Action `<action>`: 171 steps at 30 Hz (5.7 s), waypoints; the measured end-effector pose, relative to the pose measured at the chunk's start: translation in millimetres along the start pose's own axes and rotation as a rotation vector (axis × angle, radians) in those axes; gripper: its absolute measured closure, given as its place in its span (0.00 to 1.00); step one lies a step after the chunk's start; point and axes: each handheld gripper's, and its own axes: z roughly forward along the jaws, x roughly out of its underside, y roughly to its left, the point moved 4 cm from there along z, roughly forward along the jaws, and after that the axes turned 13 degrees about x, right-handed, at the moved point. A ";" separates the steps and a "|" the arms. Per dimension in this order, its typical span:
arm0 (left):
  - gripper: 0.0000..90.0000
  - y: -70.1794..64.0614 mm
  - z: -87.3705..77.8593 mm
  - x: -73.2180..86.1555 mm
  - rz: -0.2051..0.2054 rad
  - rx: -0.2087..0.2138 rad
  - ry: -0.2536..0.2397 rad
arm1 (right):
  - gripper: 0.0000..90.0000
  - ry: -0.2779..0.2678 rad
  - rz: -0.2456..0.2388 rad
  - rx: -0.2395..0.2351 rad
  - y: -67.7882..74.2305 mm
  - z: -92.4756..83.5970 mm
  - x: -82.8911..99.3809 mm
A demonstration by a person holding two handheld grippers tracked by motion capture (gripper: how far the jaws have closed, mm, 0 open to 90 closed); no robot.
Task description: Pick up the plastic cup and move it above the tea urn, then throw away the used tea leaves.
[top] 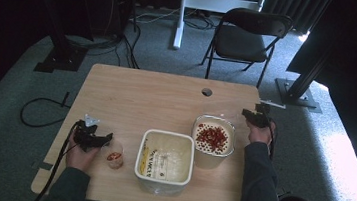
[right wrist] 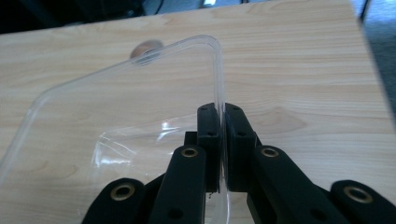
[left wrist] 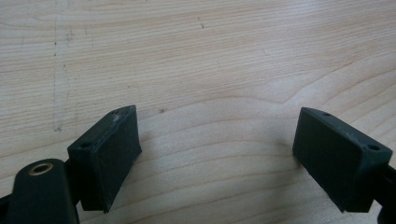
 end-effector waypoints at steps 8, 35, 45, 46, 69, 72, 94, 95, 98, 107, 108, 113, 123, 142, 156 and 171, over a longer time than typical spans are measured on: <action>0.17 0.0 0.0 0.0 0.000 0.000 0.000 | 0.97 -0.023 0.060 0.038 -5.5 -17.1 -9.1; 0.17 0.0 0.1 0.0 -0.001 0.000 -0.001 | 0.97 -0.158 -0.033 -0.159 55.8 -107.6 -49.2; 0.17 0.0 -0.1 0.0 0.000 0.000 0.000 | 0.97 -0.168 -0.171 -0.300 99.2 -151.9 -27.6; 0.17 -0.1 -0.1 0.0 -0.001 0.000 0.001 | 0.97 -0.170 -0.187 -0.315 103.6 -155.3 -24.5; 0.17 -0.3 -0.3 0.4 0.000 0.001 0.001 | 0.52 -0.167 -0.440 -0.618 171.4 -215.8 7.3; 0.17 -0.3 -0.6 0.4 0.000 0.002 0.004 | 0.53 -0.217 -0.436 -0.651 170.0 -225.5 5.5; 0.17 -0.6 -0.4 0.5 -0.002 0.001 0.000 | 0.88 -0.234 -0.534 -0.459 177.9 -216.8 15.0; 0.17 -0.7 -0.2 0.4 -0.003 0.000 -0.002 | 0.78 -0.240 -0.527 -0.484 178.2 -219.6 14.5; 0.17 -0.6 -0.5 0.5 -0.001 0.001 0.002 | 0.71 -0.261 -0.511 -0.548 177.3 -226.4 13.2; 0.17 -0.6 -0.4 0.5 -0.002 0.000 0.000 | 0.66 -0.255 -0.501 -0.560 172.1 -223.4 16.2; 0.17 -0.6 -0.4 0.5 -0.001 0.000 0.000 | 0.66 -0.253 -0.501 -0.558 171.0 -220.9 17.7; 0.17 -0.7 -0.8 0.8 0.001 0.001 0.002 | 0.64 -0.233 -0.487 -0.537 163.4 -208.6 26.0; 0.18 -0.7 -1.2 1.0 0.001 0.002 0.002 | 0.62 -0.217 -0.432 -0.451 136.8 -186.2 36.4; 0.21 -4.1 -16.5 16.3 0.059 0.057 0.007 | 0.56 -0.194 -0.304 -0.297 78.4 -163.3 56.1; 0.24 -20.6 -68.1 52.7 0.058 0.193 -0.054 | 0.54 -0.212 -0.244 -0.246 52.9 -165.8 55.7; 0.19 -75.1 -87.7 52.5 0.220 0.419 -0.116 | 0.54 -0.213 -0.231 -0.235 47.6 -166.6 55.5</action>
